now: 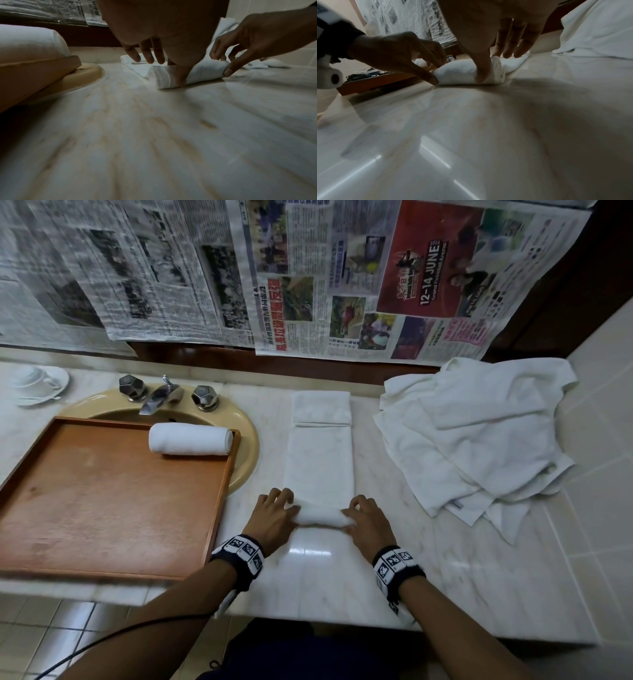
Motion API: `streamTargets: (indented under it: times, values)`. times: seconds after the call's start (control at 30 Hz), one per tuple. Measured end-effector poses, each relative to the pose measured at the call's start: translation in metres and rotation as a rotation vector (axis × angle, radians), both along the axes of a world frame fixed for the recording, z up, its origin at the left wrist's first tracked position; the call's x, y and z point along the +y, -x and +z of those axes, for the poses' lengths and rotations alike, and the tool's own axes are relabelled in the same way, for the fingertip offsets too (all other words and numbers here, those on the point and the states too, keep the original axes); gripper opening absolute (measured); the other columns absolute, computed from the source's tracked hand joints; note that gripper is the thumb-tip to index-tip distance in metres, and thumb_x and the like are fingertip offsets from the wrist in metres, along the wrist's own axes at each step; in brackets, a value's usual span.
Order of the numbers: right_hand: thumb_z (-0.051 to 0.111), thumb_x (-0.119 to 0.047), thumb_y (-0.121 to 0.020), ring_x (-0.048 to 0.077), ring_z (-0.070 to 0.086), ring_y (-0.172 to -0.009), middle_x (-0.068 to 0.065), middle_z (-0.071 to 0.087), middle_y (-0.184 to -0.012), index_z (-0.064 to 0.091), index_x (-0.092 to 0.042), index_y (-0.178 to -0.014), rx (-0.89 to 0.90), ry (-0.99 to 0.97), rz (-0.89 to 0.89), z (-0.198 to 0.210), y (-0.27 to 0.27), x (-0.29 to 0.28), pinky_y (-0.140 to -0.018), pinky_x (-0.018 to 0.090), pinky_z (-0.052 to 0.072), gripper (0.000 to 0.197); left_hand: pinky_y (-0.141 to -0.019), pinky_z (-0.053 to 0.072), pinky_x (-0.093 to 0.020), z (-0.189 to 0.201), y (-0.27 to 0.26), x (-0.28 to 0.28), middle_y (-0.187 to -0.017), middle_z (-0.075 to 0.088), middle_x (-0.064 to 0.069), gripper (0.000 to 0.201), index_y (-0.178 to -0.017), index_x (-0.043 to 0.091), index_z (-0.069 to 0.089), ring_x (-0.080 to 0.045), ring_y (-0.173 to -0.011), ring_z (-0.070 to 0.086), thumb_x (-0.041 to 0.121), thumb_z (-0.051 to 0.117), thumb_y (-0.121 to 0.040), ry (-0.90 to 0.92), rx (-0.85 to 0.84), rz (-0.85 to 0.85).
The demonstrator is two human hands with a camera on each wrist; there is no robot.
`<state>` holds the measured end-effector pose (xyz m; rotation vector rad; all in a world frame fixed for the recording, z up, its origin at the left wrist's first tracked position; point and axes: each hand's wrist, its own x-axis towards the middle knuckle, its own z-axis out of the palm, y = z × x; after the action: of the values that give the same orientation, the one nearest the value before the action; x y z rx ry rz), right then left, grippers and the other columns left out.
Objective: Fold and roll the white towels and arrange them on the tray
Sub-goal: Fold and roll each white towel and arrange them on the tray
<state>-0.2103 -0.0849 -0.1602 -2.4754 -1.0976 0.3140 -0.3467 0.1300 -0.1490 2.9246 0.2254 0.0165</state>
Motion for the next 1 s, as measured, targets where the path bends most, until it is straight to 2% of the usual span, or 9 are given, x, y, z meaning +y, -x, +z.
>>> streamTargets:
  times: [0.1,0.23,0.37,0.57,0.77,0.83,0.9,0.97,1.0]
  values:
    - [0.071,-0.014,-0.082,0.025,0.054,-0.098,0.000,0.058,-0.112,0.070,-0.018,-0.113,-0.017,0.056,0.080,-0.004,-0.005,-0.004,-0.076,0.030,0.038,0.031,-0.067,0.044,-0.037,-0.004,0.002,0.001,-0.102,0.053,-0.004,0.022,-0.094,0.015,0.067,-0.027,-0.088,0.051,0.020,0.073,-0.073,0.094,0.028,-0.034]
    - [0.059,-0.033,-0.094,0.019,0.051,-0.109,-0.004,0.058,-0.120,0.063,-0.021,-0.126,0.077,0.124,0.118,-0.002,-0.011,-0.009,-0.090,0.031,0.036,0.034,-0.072,0.046,-0.042,-0.010,0.006,0.004,-0.106,0.054,-0.006,0.021,-0.101,0.011,0.066,-0.028,-0.091,0.051,0.018,0.059,-0.083,0.183,0.074,-0.059]
    - [0.065,-0.028,-0.090,0.017,0.057,-0.102,-0.005,0.065,-0.110,0.058,-0.022,-0.116,0.174,0.056,-0.028,0.004,-0.015,-0.009,-0.091,0.033,0.041,0.027,-0.083,0.046,-0.040,-0.007,0.002,0.007,-0.110,0.059,-0.008,0.035,-0.124,0.012,0.057,-0.028,-0.098,0.052,0.011,0.056,-0.089,0.339,0.072,0.010]
    - [0.063,-0.027,-0.091,0.019,0.053,-0.096,-0.005,0.066,-0.098,0.060,-0.022,-0.098,0.085,0.056,-0.105,0.006,-0.016,0.003,-0.075,0.031,0.034,0.010,-0.078,0.050,-0.041,0.007,-0.008,0.005,-0.105,0.065,-0.005,0.042,-0.125,0.028,0.041,-0.027,-0.094,0.061,0.006,0.051,-0.091,0.445,0.076,0.122]
    - [0.064,-0.007,-0.086,0.016,0.052,-0.087,-0.007,0.057,-0.091,0.060,-0.020,-0.089,0.090,-0.076,-0.155,-0.002,-0.007,0.006,-0.073,0.032,0.045,0.014,-0.054,0.036,-0.027,-0.001,-0.004,0.000,-0.125,0.056,0.013,0.025,-0.112,0.032,0.062,-0.027,-0.073,0.064,0.016,0.056,-0.094,0.224,-0.002,0.119]
    - [0.065,0.002,-0.079,0.015,0.051,-0.080,-0.010,0.055,-0.086,0.056,-0.022,-0.080,-0.012,-0.069,-0.112,-0.006,-0.004,0.004,-0.064,0.033,0.045,0.025,-0.061,0.045,-0.029,-0.005,-0.001,-0.003,-0.120,0.062,0.008,0.027,-0.109,0.028,0.066,-0.026,-0.084,0.066,0.015,0.060,-0.087,0.170,-0.036,0.054]
    - [0.071,0.002,-0.073,0.016,0.053,-0.080,-0.012,0.057,-0.088,0.056,-0.023,-0.077,-0.090,-0.058,-0.061,-0.008,-0.001,0.001,-0.060,0.029,0.039,0.029,-0.080,0.051,-0.038,-0.009,0.003,-0.006,-0.121,0.063,0.005,0.030,-0.114,0.025,0.065,-0.026,-0.102,0.062,0.032,0.060,-0.086,0.087,-0.024,0.006]
    - [0.080,-0.018,-0.074,0.019,0.058,-0.091,-0.011,0.064,-0.102,0.066,-0.023,-0.088,-0.146,-0.062,-0.008,-0.005,0.000,-0.005,-0.067,0.030,0.045,0.020,-0.089,0.048,-0.045,-0.010,0.006,-0.006,-0.125,0.061,0.004,0.044,-0.119,0.027,0.063,-0.027,-0.111,0.057,0.046,0.068,-0.080,0.008,0.041,0.004]
    - [0.084,-0.028,-0.071,0.020,0.059,-0.097,-0.007,0.066,-0.109,0.070,-0.022,-0.096,-0.155,-0.048,0.012,-0.004,0.000,-0.007,-0.072,0.033,0.048,0.030,-0.089,0.048,-0.047,-0.008,0.005,-0.006,-0.126,0.061,0.003,0.050,-0.119,0.028,0.064,-0.028,-0.112,0.057,0.047,0.075,-0.074,-0.011,0.078,0.017]
